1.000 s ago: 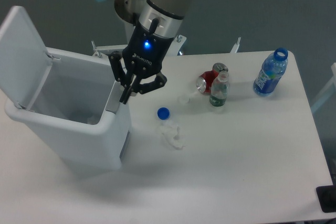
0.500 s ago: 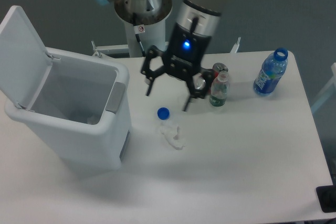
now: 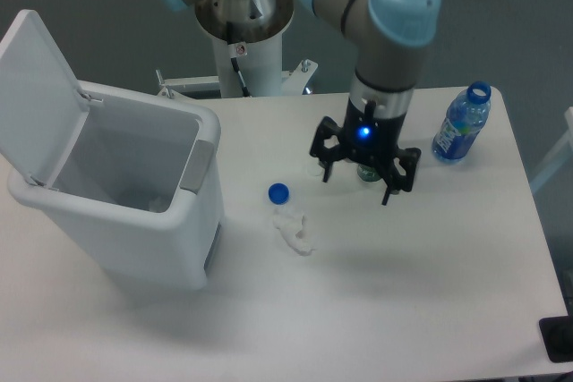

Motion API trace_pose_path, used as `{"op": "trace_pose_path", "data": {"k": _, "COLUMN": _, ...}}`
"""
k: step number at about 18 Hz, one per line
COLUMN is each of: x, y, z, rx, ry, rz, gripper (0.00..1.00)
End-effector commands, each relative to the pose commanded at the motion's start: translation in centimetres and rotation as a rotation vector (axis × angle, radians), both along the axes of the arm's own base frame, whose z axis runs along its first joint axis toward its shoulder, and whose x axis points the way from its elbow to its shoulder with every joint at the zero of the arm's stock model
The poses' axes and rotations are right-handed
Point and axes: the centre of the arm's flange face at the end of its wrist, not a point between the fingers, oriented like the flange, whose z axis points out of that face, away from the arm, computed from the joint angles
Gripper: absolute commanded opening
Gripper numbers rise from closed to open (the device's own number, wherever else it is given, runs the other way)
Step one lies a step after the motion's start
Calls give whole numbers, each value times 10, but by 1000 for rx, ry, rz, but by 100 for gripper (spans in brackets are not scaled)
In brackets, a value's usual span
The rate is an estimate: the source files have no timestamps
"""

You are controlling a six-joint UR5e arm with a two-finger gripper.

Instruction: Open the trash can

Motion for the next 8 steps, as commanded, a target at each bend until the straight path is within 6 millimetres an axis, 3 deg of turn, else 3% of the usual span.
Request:
{"op": "trace_pose_path", "data": {"k": 4, "x": -18, "y": 11, "z": -15, "rx": -19, "ry": -2, "rz": -82, "gripper": 100}}
{"op": "trace_pose_path", "data": {"k": 8, "x": -17, "y": 16, "z": -23, "rx": -22, "ry": -13, "rz": -81, "gripper": 100}}
